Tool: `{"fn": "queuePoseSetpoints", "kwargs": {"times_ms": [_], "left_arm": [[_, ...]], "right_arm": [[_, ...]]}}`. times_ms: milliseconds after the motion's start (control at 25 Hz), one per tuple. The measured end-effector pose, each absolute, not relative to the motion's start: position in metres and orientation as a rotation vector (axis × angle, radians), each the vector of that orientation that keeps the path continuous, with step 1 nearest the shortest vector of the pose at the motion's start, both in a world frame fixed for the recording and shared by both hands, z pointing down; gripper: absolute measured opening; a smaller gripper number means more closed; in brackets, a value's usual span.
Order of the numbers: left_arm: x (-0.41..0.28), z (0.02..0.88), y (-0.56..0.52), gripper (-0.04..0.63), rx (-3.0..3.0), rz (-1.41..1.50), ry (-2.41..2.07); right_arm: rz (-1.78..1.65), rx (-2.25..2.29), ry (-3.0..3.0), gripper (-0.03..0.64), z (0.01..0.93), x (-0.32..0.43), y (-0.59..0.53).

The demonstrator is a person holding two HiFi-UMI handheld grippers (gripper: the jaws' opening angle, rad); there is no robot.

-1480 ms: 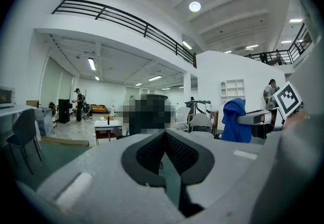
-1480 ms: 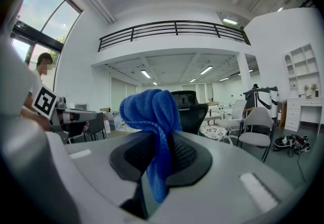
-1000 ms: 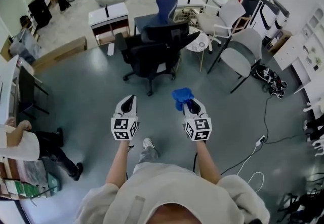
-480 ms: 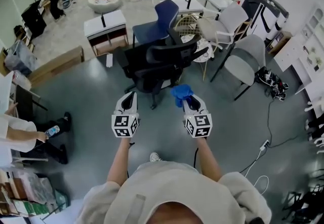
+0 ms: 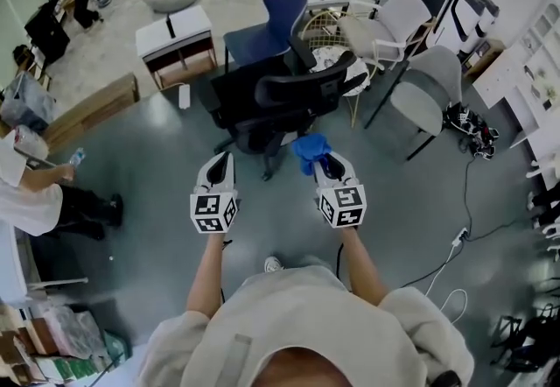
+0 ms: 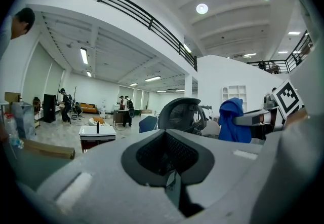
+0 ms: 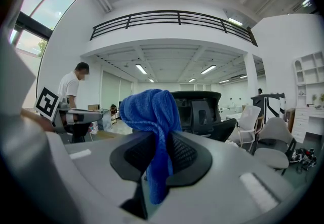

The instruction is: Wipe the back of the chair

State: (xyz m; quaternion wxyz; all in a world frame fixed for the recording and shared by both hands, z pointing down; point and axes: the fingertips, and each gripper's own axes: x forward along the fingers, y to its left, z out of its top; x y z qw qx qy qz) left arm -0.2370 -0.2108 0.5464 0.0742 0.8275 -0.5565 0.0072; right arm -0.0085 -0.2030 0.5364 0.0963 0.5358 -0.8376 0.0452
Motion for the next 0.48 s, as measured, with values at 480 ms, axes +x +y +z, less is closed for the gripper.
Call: {"fn": "queuePoseSetpoints", "kwargs": {"times_ms": [480], "left_arm": [[-0.261, 0.551, -0.187, 0.005, 2.374, 0.037, -1.769]], "right_arm": [[0.069, 1.44, -2.613, 0.067, 0.501, -0.064, -0.241]]}}
